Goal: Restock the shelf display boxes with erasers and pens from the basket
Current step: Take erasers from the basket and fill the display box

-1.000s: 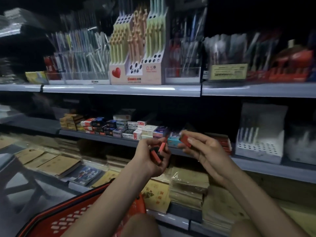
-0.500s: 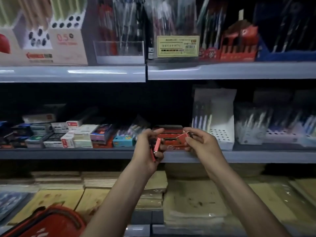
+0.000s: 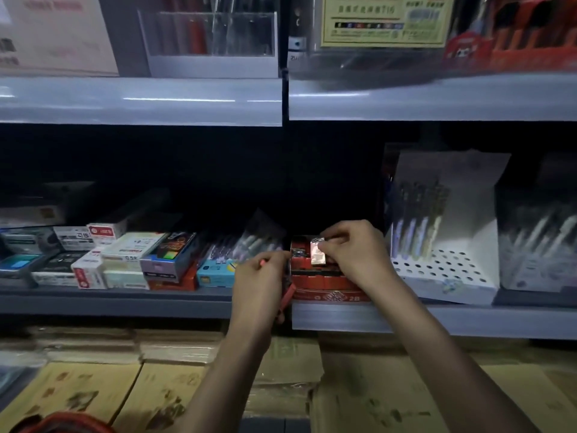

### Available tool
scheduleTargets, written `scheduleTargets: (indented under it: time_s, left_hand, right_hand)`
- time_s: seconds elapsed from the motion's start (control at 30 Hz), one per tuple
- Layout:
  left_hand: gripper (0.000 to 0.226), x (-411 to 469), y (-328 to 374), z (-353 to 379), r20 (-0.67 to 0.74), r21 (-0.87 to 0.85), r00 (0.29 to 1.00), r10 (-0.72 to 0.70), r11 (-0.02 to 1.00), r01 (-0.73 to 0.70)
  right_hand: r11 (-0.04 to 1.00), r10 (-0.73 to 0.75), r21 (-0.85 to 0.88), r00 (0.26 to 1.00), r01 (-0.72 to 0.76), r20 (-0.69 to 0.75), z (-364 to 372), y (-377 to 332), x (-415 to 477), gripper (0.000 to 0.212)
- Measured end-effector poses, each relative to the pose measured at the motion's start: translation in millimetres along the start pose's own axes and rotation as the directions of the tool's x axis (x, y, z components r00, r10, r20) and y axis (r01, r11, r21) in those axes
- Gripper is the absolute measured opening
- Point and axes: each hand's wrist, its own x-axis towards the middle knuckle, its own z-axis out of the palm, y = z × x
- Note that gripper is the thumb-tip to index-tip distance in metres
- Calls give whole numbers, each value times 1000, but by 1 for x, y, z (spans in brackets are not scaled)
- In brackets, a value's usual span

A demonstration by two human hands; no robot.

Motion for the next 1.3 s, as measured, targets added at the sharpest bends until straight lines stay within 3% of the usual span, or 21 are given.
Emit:
scheduleTargets:
  time_s: [0.17, 0.27, 0.4, 0.67, 0.9, 1.3]
  left_hand:
    - [23, 2, -3, 0, 8, 5, 1000, -14, 1000, 14]
    - [25, 5, -5, 0, 6, 17, 999, -45, 999, 45]
    - [28, 10, -10, 0, -8, 63, 995, -102, 993, 102]
    - [35, 14, -15, -2, -17, 167, 998, -63, 984, 65]
    - [28, 4, -3, -3, 13, 0, 999, -39, 999, 39]
    - [27, 2, -2, -5, 63, -315, 989, -131, 938, 144]
  right_hand:
    - [988, -22, -154, 999, 17, -30, 10, 5, 4, 19]
    - [987, 4, -163, 1000, -4, -1, 6, 6, 1, 16]
    - [970, 13, -244, 996, 10, 93, 5, 4, -5, 29]
    - [956, -44, -285, 996, 66, 84, 13, 2, 2, 31]
    - [967, -56, -245, 998, 64, 40, 17, 5, 5, 12]
    - [946, -110, -305, 994, 113, 26, 16, 3, -1, 18]
